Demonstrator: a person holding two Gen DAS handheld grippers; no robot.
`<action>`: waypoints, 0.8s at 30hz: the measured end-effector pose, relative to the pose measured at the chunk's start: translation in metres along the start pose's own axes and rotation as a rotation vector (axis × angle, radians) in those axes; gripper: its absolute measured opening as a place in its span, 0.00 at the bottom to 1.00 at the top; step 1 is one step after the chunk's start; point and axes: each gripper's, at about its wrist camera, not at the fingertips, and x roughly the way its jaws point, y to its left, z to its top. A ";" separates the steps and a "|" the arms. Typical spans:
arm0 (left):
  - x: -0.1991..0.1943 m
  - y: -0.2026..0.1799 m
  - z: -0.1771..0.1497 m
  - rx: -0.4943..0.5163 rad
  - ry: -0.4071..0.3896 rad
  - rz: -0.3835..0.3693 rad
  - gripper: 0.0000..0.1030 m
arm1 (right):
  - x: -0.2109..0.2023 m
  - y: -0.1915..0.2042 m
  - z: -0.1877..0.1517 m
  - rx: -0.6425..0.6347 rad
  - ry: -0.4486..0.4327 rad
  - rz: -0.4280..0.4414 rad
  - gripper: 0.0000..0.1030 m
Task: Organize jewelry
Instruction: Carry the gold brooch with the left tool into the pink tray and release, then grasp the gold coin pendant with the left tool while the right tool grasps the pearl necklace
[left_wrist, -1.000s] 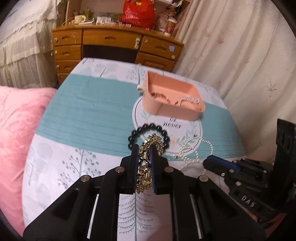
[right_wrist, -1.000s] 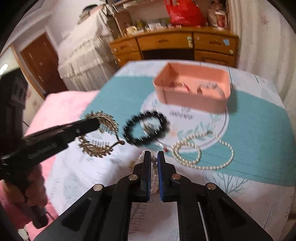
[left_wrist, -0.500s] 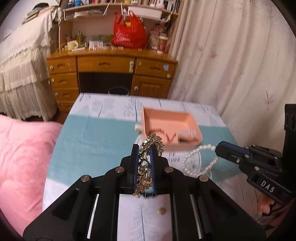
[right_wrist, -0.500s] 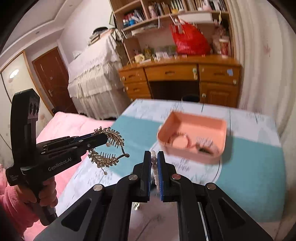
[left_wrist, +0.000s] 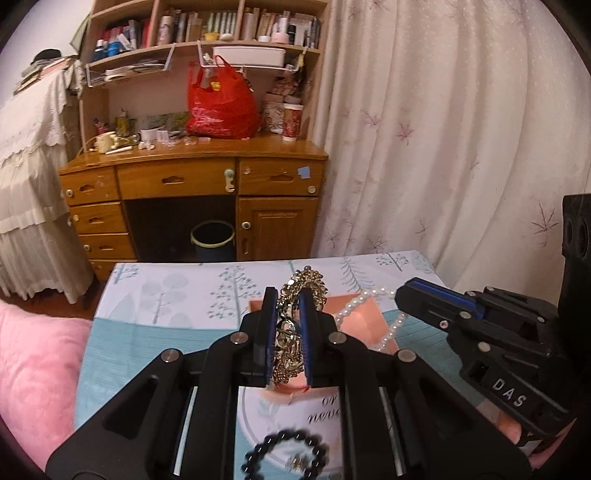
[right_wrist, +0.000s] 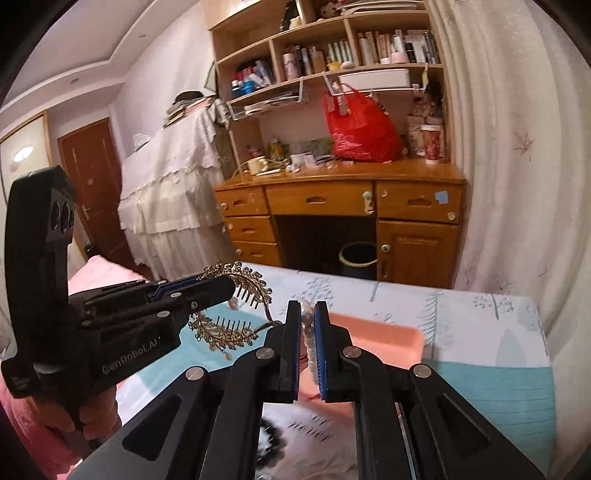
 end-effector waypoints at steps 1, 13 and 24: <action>0.011 -0.001 0.003 -0.007 0.017 -0.004 0.09 | 0.006 -0.005 0.001 0.003 0.001 -0.006 0.09; 0.034 0.007 -0.011 -0.081 0.133 0.042 0.67 | 0.026 -0.064 -0.031 0.043 0.096 -0.112 0.65; -0.008 0.005 -0.085 -0.125 0.192 0.149 0.68 | 0.009 -0.090 -0.107 0.180 0.268 -0.159 0.89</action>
